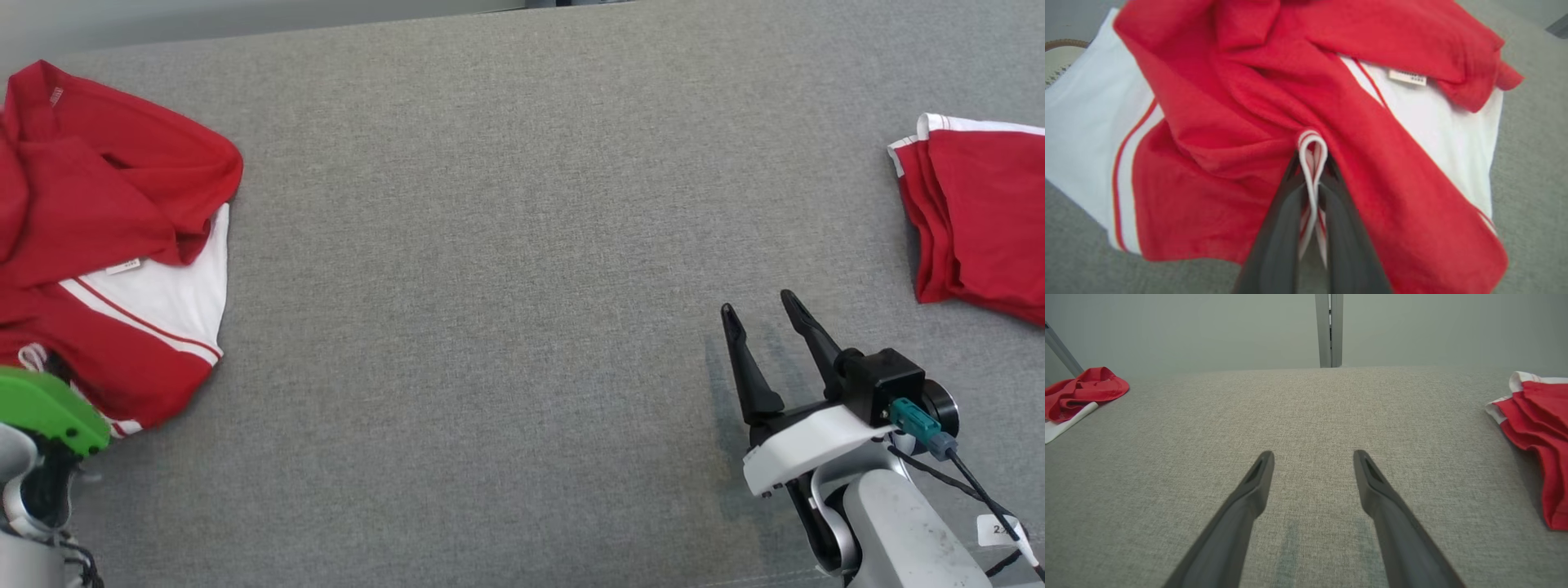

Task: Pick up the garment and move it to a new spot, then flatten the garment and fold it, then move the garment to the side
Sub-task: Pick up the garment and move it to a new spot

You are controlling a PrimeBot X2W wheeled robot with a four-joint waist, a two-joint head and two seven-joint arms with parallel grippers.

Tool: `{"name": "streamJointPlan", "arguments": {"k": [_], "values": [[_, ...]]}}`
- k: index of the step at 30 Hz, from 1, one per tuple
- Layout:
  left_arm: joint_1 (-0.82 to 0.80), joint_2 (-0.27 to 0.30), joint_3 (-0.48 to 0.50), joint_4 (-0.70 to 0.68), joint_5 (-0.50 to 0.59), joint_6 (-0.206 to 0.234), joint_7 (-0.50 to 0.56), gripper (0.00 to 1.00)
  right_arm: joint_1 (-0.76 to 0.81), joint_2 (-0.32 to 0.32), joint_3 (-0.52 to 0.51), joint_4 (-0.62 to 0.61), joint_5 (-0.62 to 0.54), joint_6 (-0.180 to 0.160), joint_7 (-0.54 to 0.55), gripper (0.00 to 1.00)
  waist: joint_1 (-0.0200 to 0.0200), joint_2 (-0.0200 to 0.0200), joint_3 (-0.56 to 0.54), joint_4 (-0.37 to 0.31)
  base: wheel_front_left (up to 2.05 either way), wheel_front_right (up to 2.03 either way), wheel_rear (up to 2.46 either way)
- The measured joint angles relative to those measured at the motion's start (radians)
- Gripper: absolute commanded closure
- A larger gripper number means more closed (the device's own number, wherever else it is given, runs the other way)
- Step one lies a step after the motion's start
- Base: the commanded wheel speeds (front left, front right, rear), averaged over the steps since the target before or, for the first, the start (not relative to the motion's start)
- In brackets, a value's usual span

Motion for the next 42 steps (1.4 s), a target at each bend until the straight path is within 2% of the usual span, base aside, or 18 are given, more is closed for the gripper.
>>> {"name": "streamJointPlan", "arguments": {"k": [8, 11, 15, 23, 29, 32, 36, 39, 40, 42], "values": [[-0.141, -0.006, -0.071, -0.165, 0.005, -0.11, -0.025, 1.0, -0.002, 0.007, 0.008, 0.013, -0.006, 0.012, 0.0, 0.0, 0.0, 0.0, -0.016, 0.016, 0.0, 0.0, 0.0], [-0.191, -0.033, -0.113, -0.242, -0.009, -0.161, -0.007, 1.0, -0.005, 0.012, 0.011, 0.018, -0.006, 0.018, 0.0, 0.0, 0.0, 0.0, -0.022, 0.015, 0.0, 0.0, 0.0], [-0.241, -0.084, -0.182, -0.343, -0.064, -0.178, 0.041, 1.0, -0.006, 0.025, 0.015, 0.028, -0.005, 0.022, 0.0, 0.0, 0.0, 0.0, -0.032, 0.008, 0.0, 0.0, 0.0], [-0.341, -0.186, -0.36, -0.551, -0.182, -0.178, 0.18, 1.0, -0.005, 0.037, 0.024, 0.047, 0.002, 0.026, 0.0, 0.0, 0.0, 0.0, -0.058, -0.017, 0.0, 0.0, 0.0], [-0.428, -0.293, -0.416, -0.678, -0.328, -0.178, 0.268, 1.0, -0.004, 0.04, 0.029, 0.056, 0.004, 0.026, 0.0, 0.0, 0.0, 0.0, -0.082, -0.045, 0.0, 0.0, 0.0], [-0.449, -0.29, -0.415, -0.686, -0.353, -0.176, 0.28, 1.0, -0.001, 0.04, 0.03, 0.057, 0.004, 0.026, 0.0, 0.0, 0.0, 0.0, -0.092, -0.061, 0.0, 0.0, 0.0], [-0.429, -0.257, -0.384, -0.63, -0.345, -0.114, 0.308, 1.0, 0.0, 0.041, 0.031, 0.058, 0.004, 0.026, 0.0, 0.0, 0.0, 0.0, -0.098, -0.084, 0.0, 0.0, 0.0], [-0.33, -0.243, -0.37, -0.549, -0.321, -0.066, 0.327, 1.0, 0.001, 0.042, 0.026, 0.057, 0.007, 0.026, 0.0, 0.0, -0.0001, 0.0, -0.098, -0.103, 0.0, 0.0, 0.0], [-0.237, -0.228, -0.369, -0.485, -0.294, -0.037, 0.334, 1.0, 0.005, 0.042, 0.022, 0.057, 0.012, 0.025, 0.0, 0.0, 0.0, 0.0, -0.096, -0.114, 0.0, 0.0, 0.0], [-0.156, -0.203, -0.369, -0.428, -0.281, -0.015, 0.338, 1.0, 0.007, 0.042, 0.017, 0.057, 0.012, 0.025, 0.0, 0.0, -0.0001, 0.0, -0.089, -0.122, 0.0, 0.0, 0.0]]}}
